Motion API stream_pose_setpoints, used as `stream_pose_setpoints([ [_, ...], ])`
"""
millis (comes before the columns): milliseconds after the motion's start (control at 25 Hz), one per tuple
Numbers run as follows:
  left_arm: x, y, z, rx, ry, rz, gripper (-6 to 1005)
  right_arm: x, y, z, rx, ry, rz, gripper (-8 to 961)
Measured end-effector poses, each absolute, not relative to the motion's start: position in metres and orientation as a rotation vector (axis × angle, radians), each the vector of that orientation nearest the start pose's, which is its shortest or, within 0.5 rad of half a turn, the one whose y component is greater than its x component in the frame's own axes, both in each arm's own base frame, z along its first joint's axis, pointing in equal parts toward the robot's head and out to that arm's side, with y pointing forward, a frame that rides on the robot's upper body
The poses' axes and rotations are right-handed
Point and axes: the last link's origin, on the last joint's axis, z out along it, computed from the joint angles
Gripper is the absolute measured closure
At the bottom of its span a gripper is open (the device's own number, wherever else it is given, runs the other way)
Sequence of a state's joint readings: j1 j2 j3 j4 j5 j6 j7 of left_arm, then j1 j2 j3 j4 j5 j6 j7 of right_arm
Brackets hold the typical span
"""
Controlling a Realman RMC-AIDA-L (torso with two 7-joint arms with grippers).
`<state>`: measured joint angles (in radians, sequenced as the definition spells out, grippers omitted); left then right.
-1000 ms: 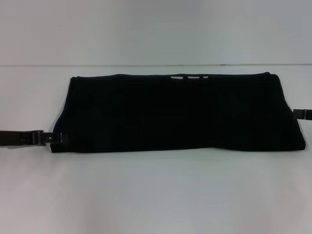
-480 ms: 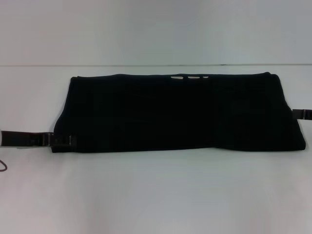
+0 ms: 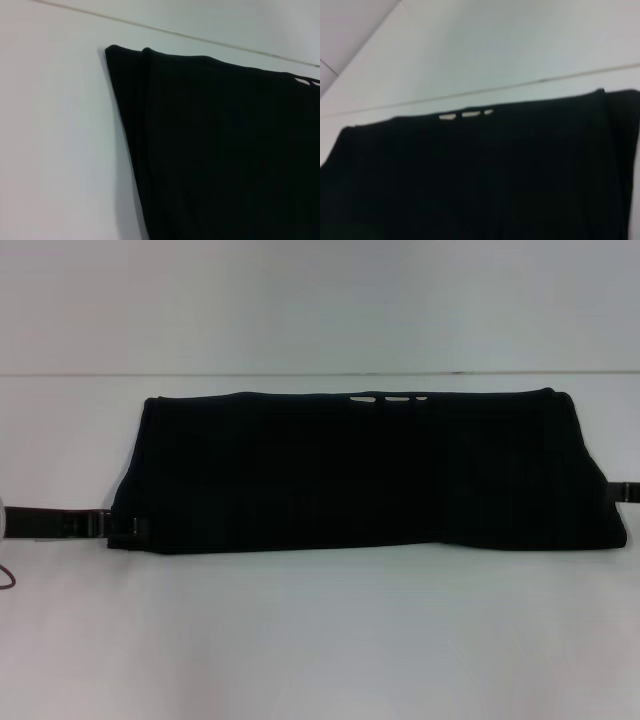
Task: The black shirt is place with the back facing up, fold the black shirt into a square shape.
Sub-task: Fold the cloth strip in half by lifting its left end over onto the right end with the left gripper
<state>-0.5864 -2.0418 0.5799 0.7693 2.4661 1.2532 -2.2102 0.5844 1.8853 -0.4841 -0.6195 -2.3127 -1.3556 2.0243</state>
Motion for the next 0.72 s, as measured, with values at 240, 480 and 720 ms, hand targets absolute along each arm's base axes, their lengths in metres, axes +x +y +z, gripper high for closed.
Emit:
stream_pose_setpoints([
  [240, -0.324, 0.369, 0.041, -2.144, -1.519, -0.231, 530, 0.345, 0.368, 0.087, -2.149, 1.494, 0.318, 270],
  [480, -0.323, 0.37, 0.042, -2.143, -1.515, -0.237, 743, 0.35, 0.369, 0.084, -2.112, 1.519, 0.302, 270],
  [720, -0.322, 0.371, 0.042, -2.146, -1.511, -0.234, 904, 0.352, 0.368, 0.074, -2.108, 1.542, 0.291, 269],
])
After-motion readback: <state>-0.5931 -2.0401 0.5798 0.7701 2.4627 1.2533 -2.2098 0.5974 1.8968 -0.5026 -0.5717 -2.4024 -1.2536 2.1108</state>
